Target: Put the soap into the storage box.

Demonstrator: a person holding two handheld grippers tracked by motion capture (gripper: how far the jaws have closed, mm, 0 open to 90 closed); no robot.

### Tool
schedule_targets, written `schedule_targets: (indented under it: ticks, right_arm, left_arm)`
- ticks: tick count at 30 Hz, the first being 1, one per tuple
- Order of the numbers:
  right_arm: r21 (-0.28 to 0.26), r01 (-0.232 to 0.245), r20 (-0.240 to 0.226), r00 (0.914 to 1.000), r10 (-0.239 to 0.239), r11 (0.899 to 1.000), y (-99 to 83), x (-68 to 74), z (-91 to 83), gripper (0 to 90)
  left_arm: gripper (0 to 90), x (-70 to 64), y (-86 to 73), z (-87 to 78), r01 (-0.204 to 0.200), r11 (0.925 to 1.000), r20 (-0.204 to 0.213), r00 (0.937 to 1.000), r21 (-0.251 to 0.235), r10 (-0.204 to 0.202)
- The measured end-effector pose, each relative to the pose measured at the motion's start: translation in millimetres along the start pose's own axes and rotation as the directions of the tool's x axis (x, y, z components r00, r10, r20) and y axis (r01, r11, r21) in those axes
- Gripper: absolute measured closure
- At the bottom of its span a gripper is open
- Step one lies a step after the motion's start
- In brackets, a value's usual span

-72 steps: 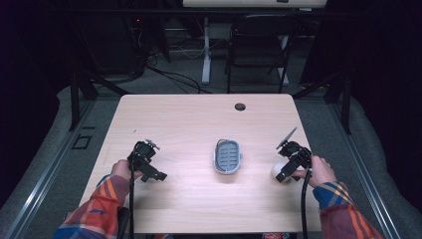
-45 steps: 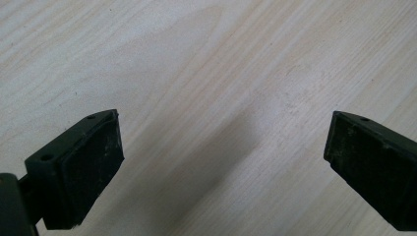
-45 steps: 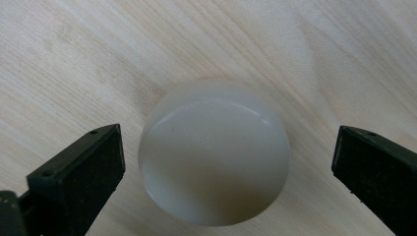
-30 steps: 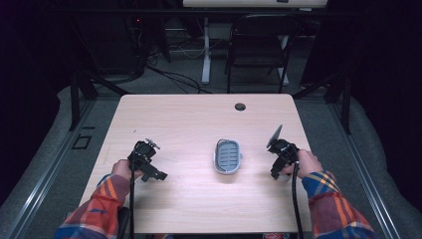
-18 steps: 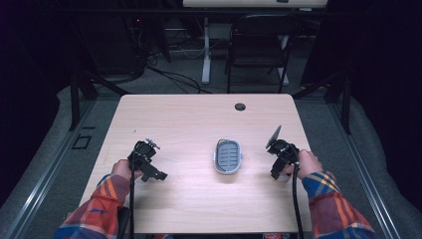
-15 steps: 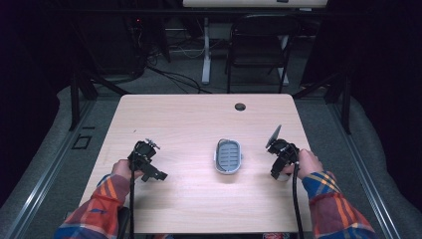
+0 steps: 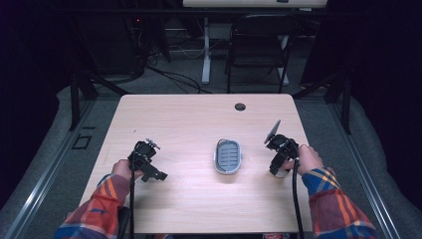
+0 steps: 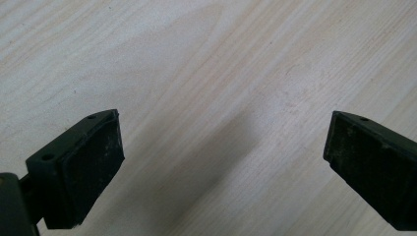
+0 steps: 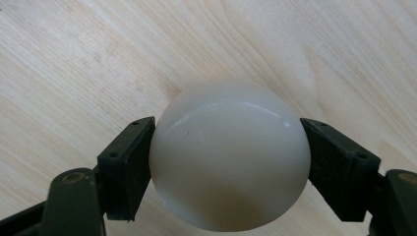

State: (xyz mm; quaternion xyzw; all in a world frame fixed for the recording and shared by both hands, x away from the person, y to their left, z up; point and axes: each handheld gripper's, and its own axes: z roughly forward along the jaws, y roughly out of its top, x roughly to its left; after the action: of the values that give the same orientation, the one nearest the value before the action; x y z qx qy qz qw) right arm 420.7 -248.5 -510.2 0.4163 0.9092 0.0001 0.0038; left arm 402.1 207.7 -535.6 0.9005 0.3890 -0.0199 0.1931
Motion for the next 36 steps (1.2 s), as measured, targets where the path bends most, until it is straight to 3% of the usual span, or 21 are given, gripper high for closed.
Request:
schedule_targets:
  ticks: [5,7,10,12,23,25,26,27,28,36]
  right_arm:
    - [-0.016,-0.008,-0.005,0.9999,0.008,1.0,2.5,1.2,-2.2,24.3]
    - [0.006,0.012,0.003,0.9999,-0.013,1.0,5.2,0.8,-6.1,24.3]
    - [-0.012,0.001,-0.006,1.0,-0.001,1.0,6.8,2.7,-7.1,24.3]
    - [0.012,0.028,0.002,0.9996,-0.028,1.0,10.8,3.0,-11.9,24.3]
    - [-0.009,0.035,-0.014,0.9993,-0.036,0.999,19.7,6.8,-20.4,24.4]
    - [0.025,0.068,-0.009,0.9976,-0.068,0.997,24.8,6.1,-24.6,24.4]
    - [-0.039,0.02,-0.022,0.9995,-0.02,0.999,23.0,9.3,-20.2,24.4]
    - [0.084,0.124,0.006,0.9922,-0.125,0.989,30.4,4.2,-30.1,24.4]
    - [0.005,0.06,-0.008,0.9982,-0.06,0.998,27.8,8.4,-24.8,24.4]
    - [0.002,0.083,-0.009,0.9965,-0.083,0.997,37.2,16.6,-30.5,24.3]
  left_arm:
    - [1.4,0.2,0.1,0.4,0.0,1.0,0.001,1.0,-0.001,0.0]
    - [1.4,0.2,0.4,0.5,-0.001,1.0,0.0,1.0,0.002,0.001]
    - [1.4,0.4,0.7,0.6,-0.003,1.0,-0.002,1.0,0.004,0.003]
    - [1.4,0.6,1.1,1.5,0.0,1.0,0.003,1.0,0.003,0.0]
    - [1.4,1.0,2.8,3.8,0.001,0.9999,0.003,1.0,0.01,-0.001]
    - [1.4,0.7,2.2,3.7,0.003,1.0,0.003,1.0,0.008,-0.003]
    - [1.4,1.0,1.8,3.5,0.001,1.0,0.002,1.0,0.009,-0.001]
    - [1.4,1.2,1.6,3.0,0.0,0.9999,0.003,1.0,0.012,0.0]
    - [1.4,1.1,1.3,2.9,0.0,1.0,0.003,1.0,0.01,0.0]
    - [1.4,-1.0,2.2,2.6,-0.009,0.9999,0.0,1.0,0.008,0.009]
